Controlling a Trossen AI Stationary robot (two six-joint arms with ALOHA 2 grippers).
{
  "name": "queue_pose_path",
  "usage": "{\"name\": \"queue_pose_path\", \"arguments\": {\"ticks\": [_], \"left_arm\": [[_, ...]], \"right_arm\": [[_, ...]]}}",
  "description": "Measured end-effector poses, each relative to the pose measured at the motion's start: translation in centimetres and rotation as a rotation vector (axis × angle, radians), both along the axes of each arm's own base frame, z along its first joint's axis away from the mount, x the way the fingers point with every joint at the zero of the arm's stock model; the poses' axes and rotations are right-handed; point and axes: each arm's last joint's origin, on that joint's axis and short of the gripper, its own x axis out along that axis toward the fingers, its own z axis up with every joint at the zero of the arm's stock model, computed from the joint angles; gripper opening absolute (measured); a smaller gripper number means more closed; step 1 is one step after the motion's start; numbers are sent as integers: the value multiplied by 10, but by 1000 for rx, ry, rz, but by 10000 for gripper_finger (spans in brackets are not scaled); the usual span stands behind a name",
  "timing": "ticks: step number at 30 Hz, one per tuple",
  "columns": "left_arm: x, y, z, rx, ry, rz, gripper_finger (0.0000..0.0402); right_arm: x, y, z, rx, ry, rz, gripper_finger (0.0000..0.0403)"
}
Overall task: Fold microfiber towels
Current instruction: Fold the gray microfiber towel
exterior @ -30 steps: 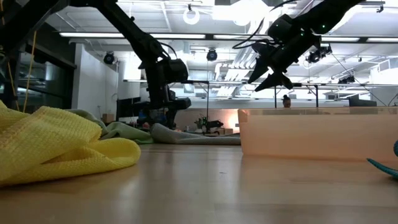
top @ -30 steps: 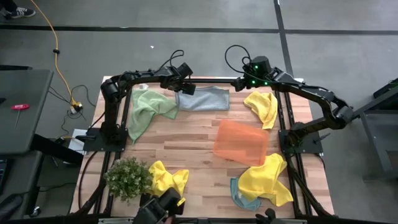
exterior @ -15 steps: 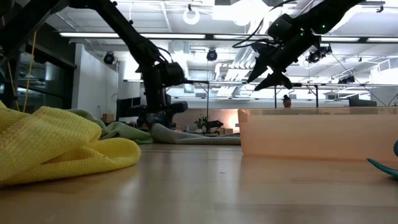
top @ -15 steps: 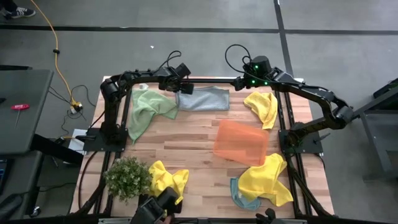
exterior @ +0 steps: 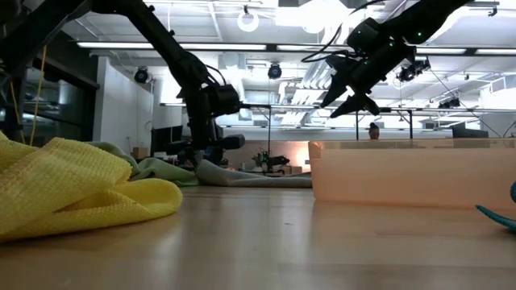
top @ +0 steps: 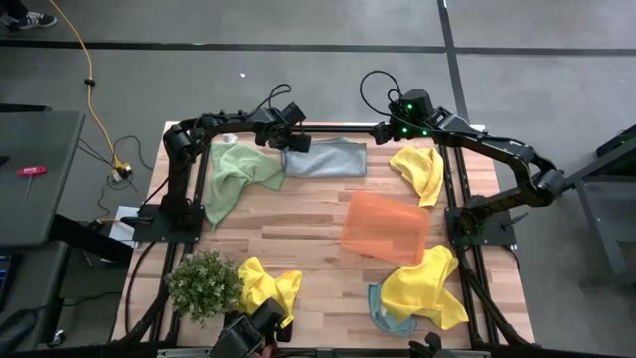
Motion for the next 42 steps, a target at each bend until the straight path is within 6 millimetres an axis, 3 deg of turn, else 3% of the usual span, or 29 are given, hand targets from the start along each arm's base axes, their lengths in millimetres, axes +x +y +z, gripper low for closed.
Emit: {"name": "queue_pose_path", "arguments": {"ticks": [9, 16, 21, 27, 34, 42], "left_arm": [[-2, 0, -1, -5, 32, -45, 81], [-2, 0, 1, 0, 48, -136, 7], [2, 1, 13, -24, 44, -218, 3], [3, -15, 41, -5, 71, -324, 2], [-8, -26, 78, 104, 121, -293, 1], [-5, -15, 57, 80, 137, -269, 0]], "right_arm": [[0, 0, 0, 5, -2, -6, 181], [0, 0, 0, 11, -4, -10, 181], [0, 1, 0, 26, -18, 13, 181], [0, 1, 0, 5, -8, 38, 181], [0, 1, 0, -1, -5, 44, 181], [0, 1, 0, -4, -1, 38, 181]]}}
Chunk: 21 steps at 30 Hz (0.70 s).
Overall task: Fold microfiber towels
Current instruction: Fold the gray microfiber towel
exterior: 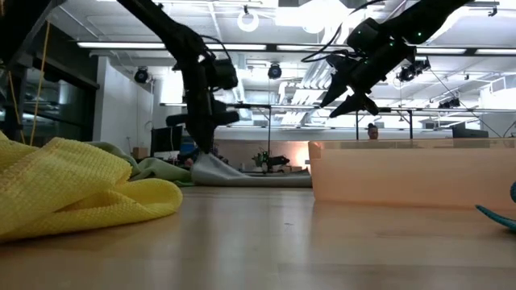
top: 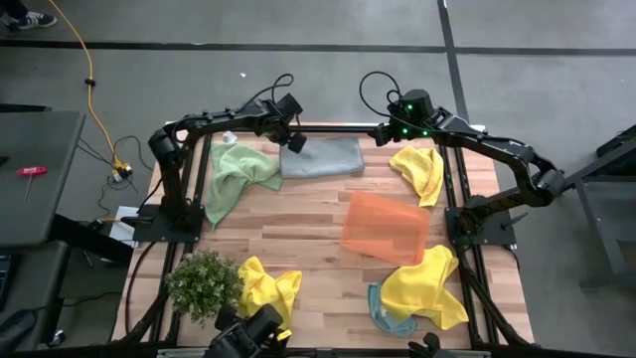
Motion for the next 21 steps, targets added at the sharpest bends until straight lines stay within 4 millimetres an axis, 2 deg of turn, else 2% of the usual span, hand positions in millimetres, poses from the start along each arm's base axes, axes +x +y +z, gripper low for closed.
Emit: {"name": "queue_pose_path", "arguments": {"ticks": [6, 12, 15, 21], "left_arm": [[4, 3, -18, -28, 27, 12, 7], [4, 8, -21, -18, 28, -1, 51], [-2, 10, -16, -8, 27, -9, 85], [-16, 15, 10, 34, -26, -4, 150]], "right_arm": [[0, 0, 0, 5, -2, -5, 181], [0, 0, 0, 4, -1, -3, 181], [0, 0, 0, -10, 5, 9, 181], [0, 0, 0, -14, 5, 13, 181]]}}
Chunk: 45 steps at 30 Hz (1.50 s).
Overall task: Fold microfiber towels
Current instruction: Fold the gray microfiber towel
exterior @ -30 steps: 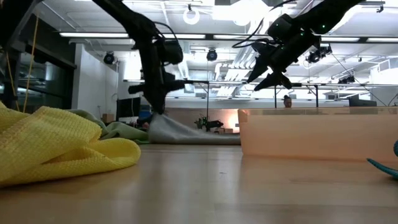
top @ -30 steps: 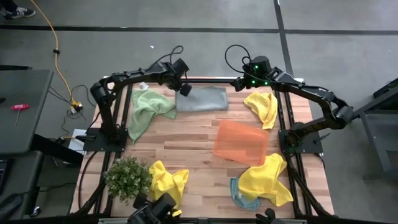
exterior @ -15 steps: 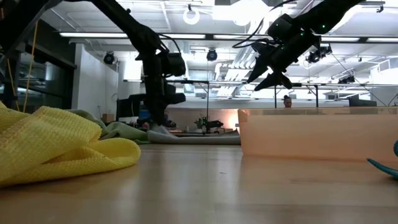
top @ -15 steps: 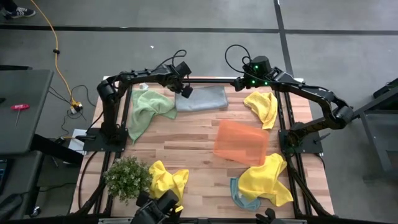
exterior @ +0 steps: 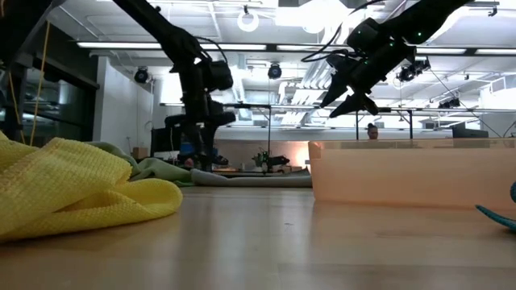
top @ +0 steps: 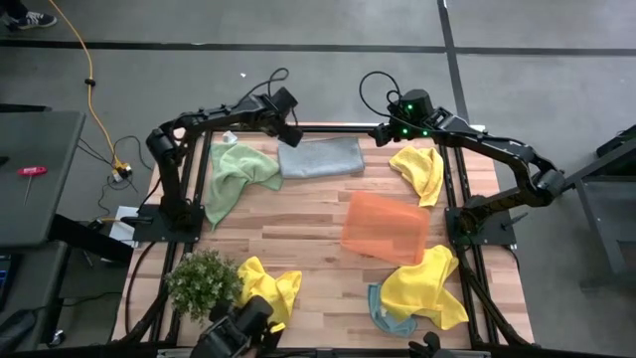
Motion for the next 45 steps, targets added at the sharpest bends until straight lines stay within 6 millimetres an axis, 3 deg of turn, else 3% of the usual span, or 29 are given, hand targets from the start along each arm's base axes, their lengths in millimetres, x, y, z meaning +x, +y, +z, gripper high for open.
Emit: {"name": "queue_pose_path", "arguments": {"ticks": [5, 11, 18, 26, 30, 37, 45], "left_arm": [[3, -3, 12, 9, -85, -35, 182], [43, -31, -6, 46, -312, -213, 182], [66, -58, -19, 126, -340, -265, 168], [64, -56, -41, 109, -320, -190, 153], [67, -54, -57, 81, -302, -189, 125], [81, -69, -88, -28, -263, -241, 9], [71, -88, -86, -51, 0, -539, 3]], "right_arm": [[2, 1, -1, 7, -7, 5, 181], [16, -10, -29, 139, 18, -42, 181], [39, -38, -71, 236, 38, -109, 181], [75, -79, -79, 222, 137, -62, 181], [80, -84, -72, 193, 235, -1, 181], [69, -83, -68, 152, 450, -11, 181], [65, -70, -73, 231, 549, 47, 181]]}}
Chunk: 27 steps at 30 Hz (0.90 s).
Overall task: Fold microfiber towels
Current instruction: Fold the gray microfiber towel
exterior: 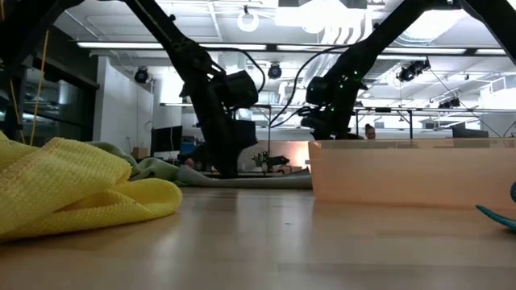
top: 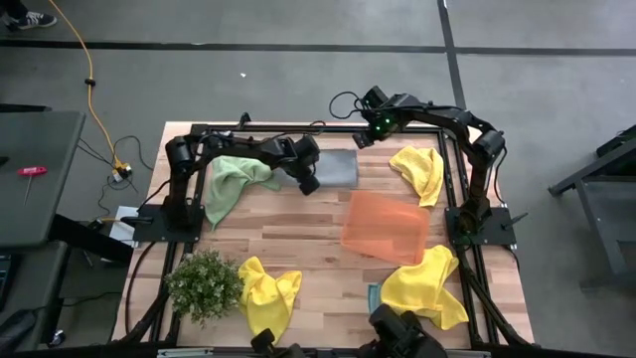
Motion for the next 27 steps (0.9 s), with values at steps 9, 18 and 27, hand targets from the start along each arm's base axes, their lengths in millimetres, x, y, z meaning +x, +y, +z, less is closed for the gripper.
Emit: {"name": "queue_pose_path", "arguments": {"ticks": [9, 18, 27], "left_arm": [[-16, 8, 20, 71, 58, -169, 1], [-17, 8, 31, 78, 16, -147, 0], [-12, 0, 32, 40, -17, -106, 0]], "right_arm": [[21, 27, 0, 69, -39, 149, 181], [38, 24, -10, -115, -28, 326, 181], [40, 13, -41, -40, -3, 144, 181]]}}
